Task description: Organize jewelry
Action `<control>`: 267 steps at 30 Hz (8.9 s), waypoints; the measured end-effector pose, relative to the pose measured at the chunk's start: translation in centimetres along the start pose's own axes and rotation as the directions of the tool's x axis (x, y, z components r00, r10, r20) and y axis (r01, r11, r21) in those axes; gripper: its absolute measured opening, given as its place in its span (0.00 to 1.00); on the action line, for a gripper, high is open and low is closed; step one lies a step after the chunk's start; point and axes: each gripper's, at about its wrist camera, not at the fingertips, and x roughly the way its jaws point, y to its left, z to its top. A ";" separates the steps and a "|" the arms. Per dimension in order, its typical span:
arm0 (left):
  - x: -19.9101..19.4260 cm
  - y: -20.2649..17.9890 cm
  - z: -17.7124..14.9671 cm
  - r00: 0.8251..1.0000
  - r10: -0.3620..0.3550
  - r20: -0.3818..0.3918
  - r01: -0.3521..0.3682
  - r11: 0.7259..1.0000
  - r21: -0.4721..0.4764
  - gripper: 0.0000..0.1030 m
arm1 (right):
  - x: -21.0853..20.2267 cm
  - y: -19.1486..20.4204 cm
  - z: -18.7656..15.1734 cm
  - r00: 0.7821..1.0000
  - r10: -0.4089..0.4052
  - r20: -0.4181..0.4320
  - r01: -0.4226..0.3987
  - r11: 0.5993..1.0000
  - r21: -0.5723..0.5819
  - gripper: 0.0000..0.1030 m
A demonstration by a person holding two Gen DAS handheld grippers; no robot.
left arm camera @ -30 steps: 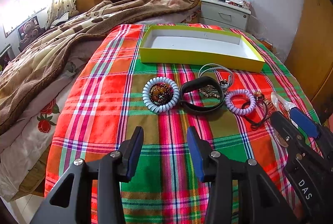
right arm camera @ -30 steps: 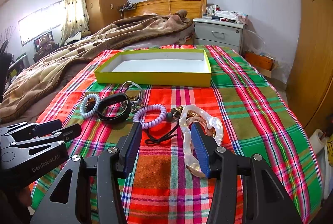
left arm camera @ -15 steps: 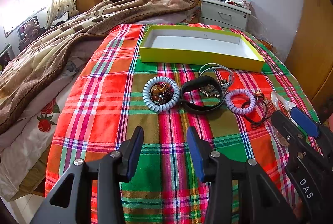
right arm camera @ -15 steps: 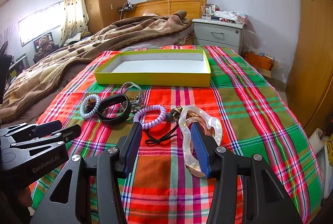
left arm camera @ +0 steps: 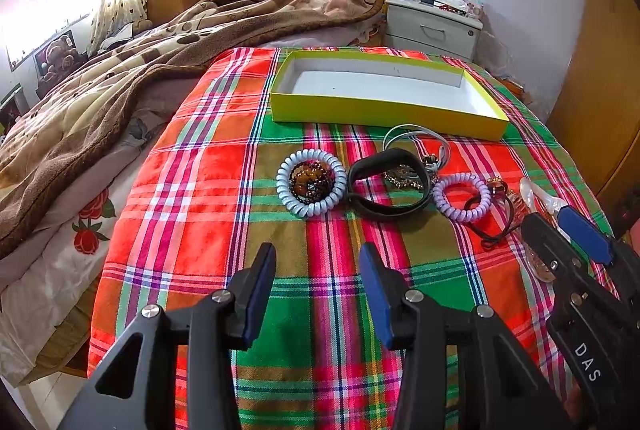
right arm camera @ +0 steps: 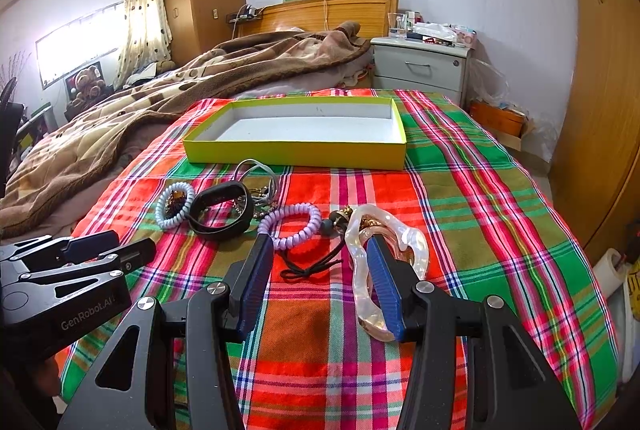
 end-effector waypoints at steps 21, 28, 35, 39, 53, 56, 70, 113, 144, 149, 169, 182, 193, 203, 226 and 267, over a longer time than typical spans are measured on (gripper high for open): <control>0.9 2.0 1.6 0.999 -0.049 -0.020 0.049 0.998 -0.044 0.44 | -0.9 -3.1 2.1 0.999 -0.017 0.051 0.016 0.999 0.029 0.48; 1.8 4.5 3.0 0.991 -0.127 -0.029 0.123 0.986 -0.113 0.44 | 0.2 -7.5 2.6 0.998 -0.046 -0.035 0.049 0.995 0.085 0.48; 3.1 5.1 3.4 0.981 -0.173 -0.083 0.161 0.978 -0.135 0.44 | 2.5 -7.7 1.9 0.986 0.064 -0.156 -0.052 0.995 0.083 0.48; 3.5 5.3 3.4 0.981 -0.170 -0.098 0.156 0.979 -0.133 0.44 | 3.0 -7.4 1.6 0.981 0.083 -0.176 -0.070 0.994 0.078 0.48; 4.6 6.0 3.4 0.966 -0.213 -0.148 0.192 0.971 -0.142 0.44 | 3.4 -7.1 1.7 0.981 0.063 -0.183 -0.057 0.998 0.040 0.12; 4.7 6.0 3.7 0.965 -0.216 -0.149 0.196 0.971 -0.138 0.44 | 3.2 -7.6 2.2 0.985 0.065 -0.161 -0.055 0.996 0.066 0.12; 7.2 6.1 6.5 0.966 -0.170 -0.195 0.155 0.984 -0.087 0.44 | 4.0 -9.1 4.3 0.992 0.045 -0.116 -0.029 0.990 0.136 0.12; 3.7 4.9 8.4 0.953 -0.292 -0.079 0.284 0.954 -0.096 0.10 | 6.6 -9.5 4.3 0.978 0.017 -0.209 0.009 0.992 0.124 0.12; 8.0 2.6 18.1 0.947 -0.320 -0.025 0.318 0.946 -0.059 0.10 | 12.1 -8.9 14.5 0.994 0.021 -0.108 -0.009 0.993 0.115 0.12; 10.9 2.4 19.5 0.944 -0.325 -0.049 0.321 0.944 -0.079 0.10 | 15.1 -9.2 15.3 0.988 0.029 -0.153 -0.007 0.990 0.138 0.12; 18.6 2.0 20.8 0.944 -0.290 -0.160 0.276 0.956 -0.102 0.10 | 20.5 -8.8 15.5 0.969 -0.056 -0.240 0.077 0.994 0.078 0.12; 19.6 1.8 20.2 0.946 -0.257 -0.199 0.244 0.966 -0.084 0.11 | 20.7 -8.4 15.5 0.969 -0.087 -0.233 0.101 0.994 0.048 0.13; 18.3 2.5 20.2 0.949 -0.257 -0.184 0.244 0.966 -0.090 0.33 | 19.2 -8.1 15.9 0.981 -0.062 -0.181 0.074 0.995 0.061 0.27; 13.1 3.3 19.3 0.949 -0.296 -0.107 0.287 0.954 -0.091 0.40 | 15.0 -7.5 15.5 0.995 -0.005 -0.099 0.013 0.997 0.078 0.27; 8.1 8.0 8.7 0.940 -0.308 -0.144 0.284 0.945 -0.164 0.51 | 11.7 -1.4 7.9 0.821 0.496 -0.282 -0.497 0.865 0.075 0.46; 8.0 5.8 6.4 0.896 -0.409 -0.172 0.382 0.909 -0.170 0.50 | 9.0 -3.8 9.7 0.900 0.422 -0.111 -0.404 0.902 0.152 0.04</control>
